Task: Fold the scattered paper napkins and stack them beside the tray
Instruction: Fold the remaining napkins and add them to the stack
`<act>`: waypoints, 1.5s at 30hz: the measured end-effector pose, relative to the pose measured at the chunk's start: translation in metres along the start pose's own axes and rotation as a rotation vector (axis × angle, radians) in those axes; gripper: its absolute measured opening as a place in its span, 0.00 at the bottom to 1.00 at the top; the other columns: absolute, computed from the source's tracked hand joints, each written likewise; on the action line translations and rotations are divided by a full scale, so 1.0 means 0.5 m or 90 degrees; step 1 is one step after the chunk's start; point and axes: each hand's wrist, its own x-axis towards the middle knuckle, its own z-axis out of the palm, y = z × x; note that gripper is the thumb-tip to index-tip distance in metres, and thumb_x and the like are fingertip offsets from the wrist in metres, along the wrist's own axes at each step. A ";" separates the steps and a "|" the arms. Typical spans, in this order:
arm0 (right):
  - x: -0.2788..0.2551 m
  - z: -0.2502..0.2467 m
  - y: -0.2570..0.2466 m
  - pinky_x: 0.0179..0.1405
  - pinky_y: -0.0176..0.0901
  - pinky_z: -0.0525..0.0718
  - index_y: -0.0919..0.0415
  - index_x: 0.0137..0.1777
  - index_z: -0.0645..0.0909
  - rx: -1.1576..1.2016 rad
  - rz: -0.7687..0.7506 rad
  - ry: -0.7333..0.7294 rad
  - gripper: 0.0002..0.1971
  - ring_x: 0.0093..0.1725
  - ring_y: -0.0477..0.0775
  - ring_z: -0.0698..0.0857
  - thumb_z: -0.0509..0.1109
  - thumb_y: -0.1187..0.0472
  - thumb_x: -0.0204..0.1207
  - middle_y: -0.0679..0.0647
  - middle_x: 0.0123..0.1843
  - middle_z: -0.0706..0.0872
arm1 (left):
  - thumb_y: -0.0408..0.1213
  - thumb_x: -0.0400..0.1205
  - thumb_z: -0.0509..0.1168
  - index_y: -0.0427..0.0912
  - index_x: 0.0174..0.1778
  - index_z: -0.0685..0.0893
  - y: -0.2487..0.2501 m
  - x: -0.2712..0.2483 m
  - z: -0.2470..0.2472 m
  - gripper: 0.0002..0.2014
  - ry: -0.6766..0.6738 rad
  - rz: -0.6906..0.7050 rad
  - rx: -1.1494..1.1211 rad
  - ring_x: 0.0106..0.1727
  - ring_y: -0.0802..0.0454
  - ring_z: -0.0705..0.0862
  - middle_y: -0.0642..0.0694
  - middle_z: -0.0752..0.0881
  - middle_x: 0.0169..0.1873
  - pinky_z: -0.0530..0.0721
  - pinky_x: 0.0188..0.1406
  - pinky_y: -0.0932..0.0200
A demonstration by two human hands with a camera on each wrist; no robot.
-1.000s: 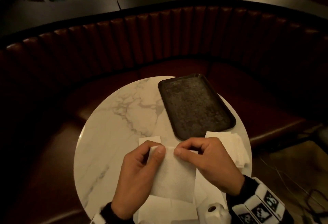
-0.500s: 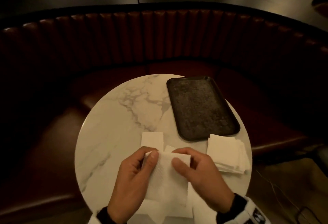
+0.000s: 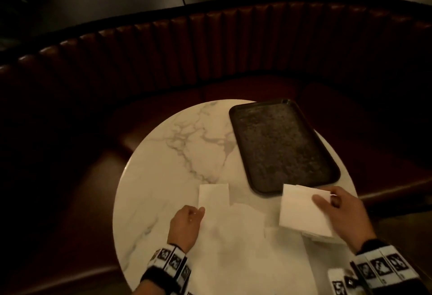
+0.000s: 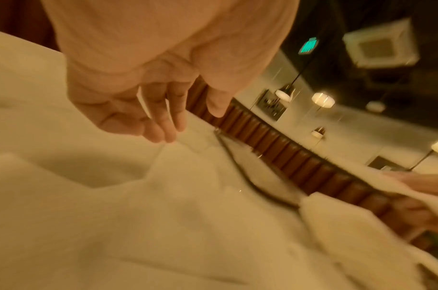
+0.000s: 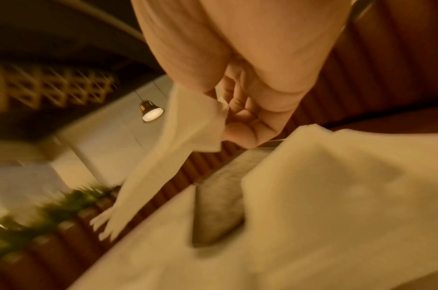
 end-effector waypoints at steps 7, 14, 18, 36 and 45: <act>0.092 0.013 0.087 0.58 0.56 0.79 0.61 0.57 0.78 -0.191 0.079 0.077 0.11 0.49 0.60 0.78 0.71 0.59 0.77 0.64 0.55 0.82 | 0.63 0.72 0.71 0.44 0.73 0.68 0.013 0.125 0.066 0.40 -0.041 -0.091 0.304 0.69 0.38 0.71 0.42 0.66 0.70 0.78 0.62 0.43; 0.088 0.004 0.082 0.66 0.73 0.71 0.60 0.68 0.73 -0.260 0.091 0.149 0.25 0.66 0.73 0.72 0.74 0.55 0.73 0.67 0.69 0.72 | 0.53 0.73 0.73 0.47 0.68 0.66 0.032 0.151 0.099 0.33 -0.047 -0.147 0.286 0.66 0.43 0.78 0.48 0.81 0.64 0.66 0.64 0.45; 0.055 -0.030 0.033 0.69 0.71 0.65 0.57 0.67 0.74 -0.274 0.038 0.172 0.23 0.68 0.72 0.70 0.74 0.58 0.73 0.65 0.68 0.73 | 0.50 0.77 0.71 0.48 0.60 0.76 0.042 0.147 0.087 0.19 -0.082 -0.125 0.280 0.62 0.45 0.82 0.49 0.84 0.58 0.67 0.62 0.47; -0.217 0.185 -0.205 0.53 0.63 0.86 0.59 0.52 0.90 0.298 -0.070 -0.438 0.07 0.49 0.64 0.90 0.71 0.64 0.78 0.59 0.49 0.93 | 0.43 0.73 0.75 0.39 0.62 0.84 0.150 -0.172 -0.186 0.22 -0.199 0.207 -0.465 0.57 0.40 0.89 0.40 0.91 0.56 0.88 0.58 0.40; -0.291 0.175 -0.213 0.42 0.59 0.85 0.58 0.53 0.88 0.277 -0.082 -0.399 0.10 0.46 0.61 0.90 0.67 0.69 0.80 0.58 0.47 0.93 | 0.34 0.74 0.75 0.39 0.50 0.89 0.059 -0.254 -0.179 0.10 -0.164 0.198 -0.501 0.48 0.41 0.91 0.37 0.92 0.48 0.89 0.48 0.47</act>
